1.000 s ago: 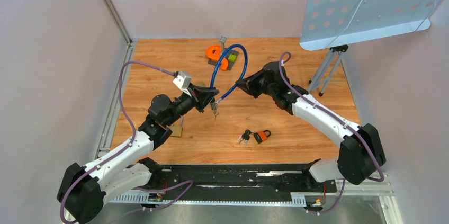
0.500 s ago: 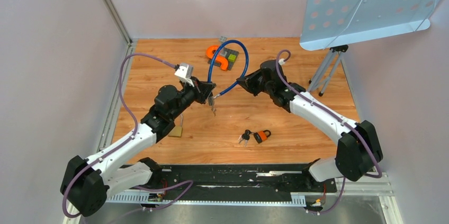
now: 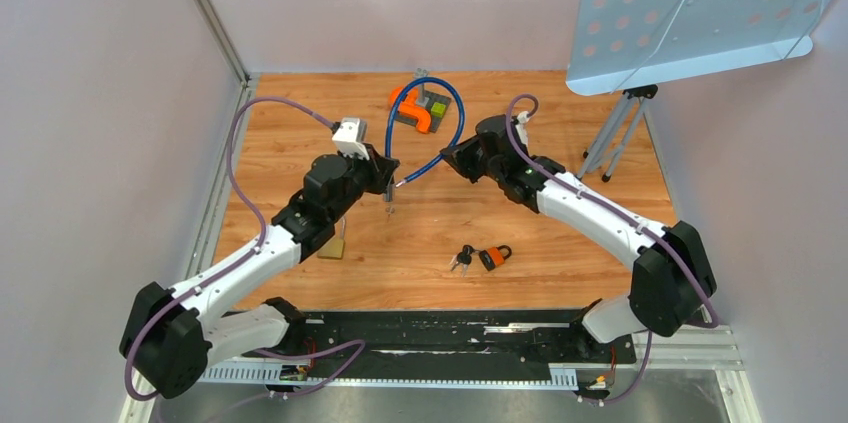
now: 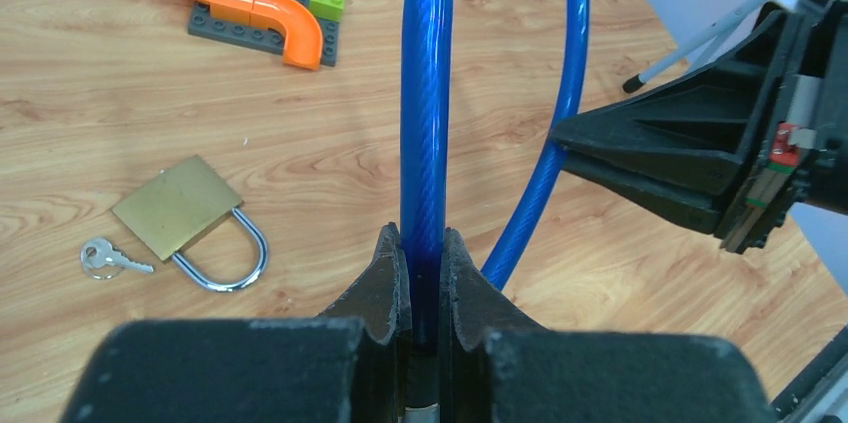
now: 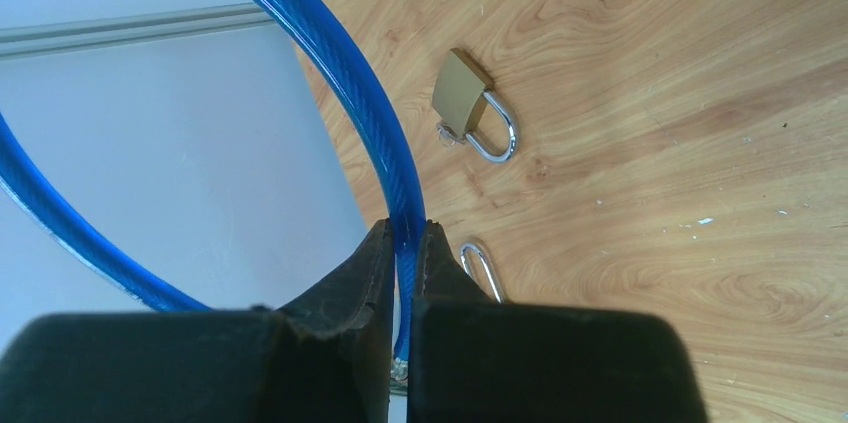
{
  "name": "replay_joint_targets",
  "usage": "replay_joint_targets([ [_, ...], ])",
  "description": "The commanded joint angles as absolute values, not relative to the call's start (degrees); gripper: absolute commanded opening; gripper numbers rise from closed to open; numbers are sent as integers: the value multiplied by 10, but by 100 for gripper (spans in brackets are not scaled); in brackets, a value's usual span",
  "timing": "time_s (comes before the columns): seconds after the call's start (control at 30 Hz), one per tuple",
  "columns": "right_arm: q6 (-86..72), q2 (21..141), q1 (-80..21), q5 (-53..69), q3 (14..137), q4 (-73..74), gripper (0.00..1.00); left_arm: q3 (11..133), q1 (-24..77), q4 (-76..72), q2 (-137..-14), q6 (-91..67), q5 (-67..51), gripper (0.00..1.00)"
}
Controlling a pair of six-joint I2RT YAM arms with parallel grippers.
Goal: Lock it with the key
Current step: Lock the lock.
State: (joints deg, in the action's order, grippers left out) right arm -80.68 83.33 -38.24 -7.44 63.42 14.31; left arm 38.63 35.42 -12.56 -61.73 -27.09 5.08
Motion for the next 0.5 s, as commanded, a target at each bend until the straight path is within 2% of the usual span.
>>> replay_joint_targets([
  [0.0, -851, 841, -398, -23, 656, 114, 0, 379, 356, -184, -592, -294, 54, 0],
  [0.47, -949, 842, -401, 98, 606, 63, 0, 287, 357, -309, -531, -288, 114, 0],
])
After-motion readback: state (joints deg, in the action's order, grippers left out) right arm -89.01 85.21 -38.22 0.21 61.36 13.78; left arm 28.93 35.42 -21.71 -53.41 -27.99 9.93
